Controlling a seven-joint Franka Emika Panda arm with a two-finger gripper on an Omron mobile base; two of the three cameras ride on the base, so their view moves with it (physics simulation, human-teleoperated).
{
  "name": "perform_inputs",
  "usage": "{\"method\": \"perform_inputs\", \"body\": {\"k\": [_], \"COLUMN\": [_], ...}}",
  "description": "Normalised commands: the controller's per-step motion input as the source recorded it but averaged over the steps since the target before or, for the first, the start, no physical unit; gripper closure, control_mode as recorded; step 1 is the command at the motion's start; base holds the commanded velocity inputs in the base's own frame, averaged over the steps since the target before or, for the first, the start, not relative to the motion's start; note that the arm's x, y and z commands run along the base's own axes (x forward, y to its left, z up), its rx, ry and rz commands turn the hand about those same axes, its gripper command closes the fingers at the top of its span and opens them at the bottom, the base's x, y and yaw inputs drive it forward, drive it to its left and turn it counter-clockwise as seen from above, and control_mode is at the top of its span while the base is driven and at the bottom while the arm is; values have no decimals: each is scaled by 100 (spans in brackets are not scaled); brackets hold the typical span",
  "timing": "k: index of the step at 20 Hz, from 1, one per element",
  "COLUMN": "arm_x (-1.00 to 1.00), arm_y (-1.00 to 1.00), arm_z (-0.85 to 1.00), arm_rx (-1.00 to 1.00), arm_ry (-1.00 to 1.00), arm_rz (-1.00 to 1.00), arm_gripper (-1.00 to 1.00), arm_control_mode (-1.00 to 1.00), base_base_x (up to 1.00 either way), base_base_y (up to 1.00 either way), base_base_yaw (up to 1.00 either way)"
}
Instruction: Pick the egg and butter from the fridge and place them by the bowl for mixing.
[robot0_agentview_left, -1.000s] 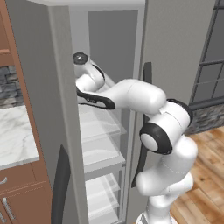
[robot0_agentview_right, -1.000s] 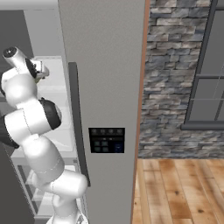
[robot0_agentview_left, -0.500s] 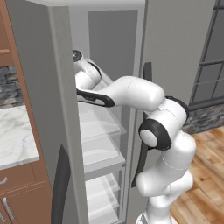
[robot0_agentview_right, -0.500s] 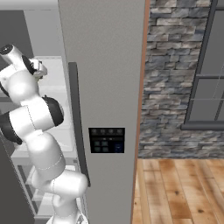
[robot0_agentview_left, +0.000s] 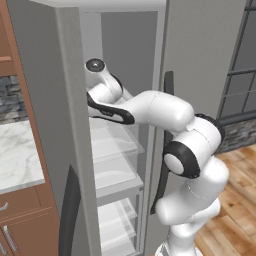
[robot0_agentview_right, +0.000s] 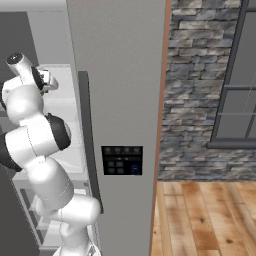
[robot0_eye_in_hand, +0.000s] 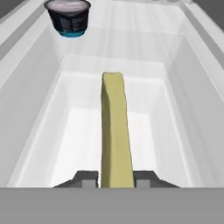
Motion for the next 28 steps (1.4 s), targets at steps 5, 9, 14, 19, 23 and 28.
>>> {"method": "perform_inputs", "body": {"k": [5, 9, 14, 19, 23, 28], "arm_x": [-22, -73, -100, -100, -100, -100], "arm_y": [0, 1, -22, -62, -78, -81], "arm_z": [27, 81, 62, 35, 15, -15], "arm_rx": [0, 0, 6, 12, 10, 2], "arm_ry": [-24, -32, -2, 0, 0, 0], "arm_rz": [0, -1, -14, -15, -7, 0], "arm_gripper": [100, 100, 100, 100, 100, 100], "arm_control_mode": [-100, -100, -100, -100, -100, -100], "base_base_x": [0, 0, 0, 0, 0, 0], "base_base_y": [0, 0, 0, 0, 0, 0], "base_base_yaw": [0, 0, 0, 0, 0, 0]}}
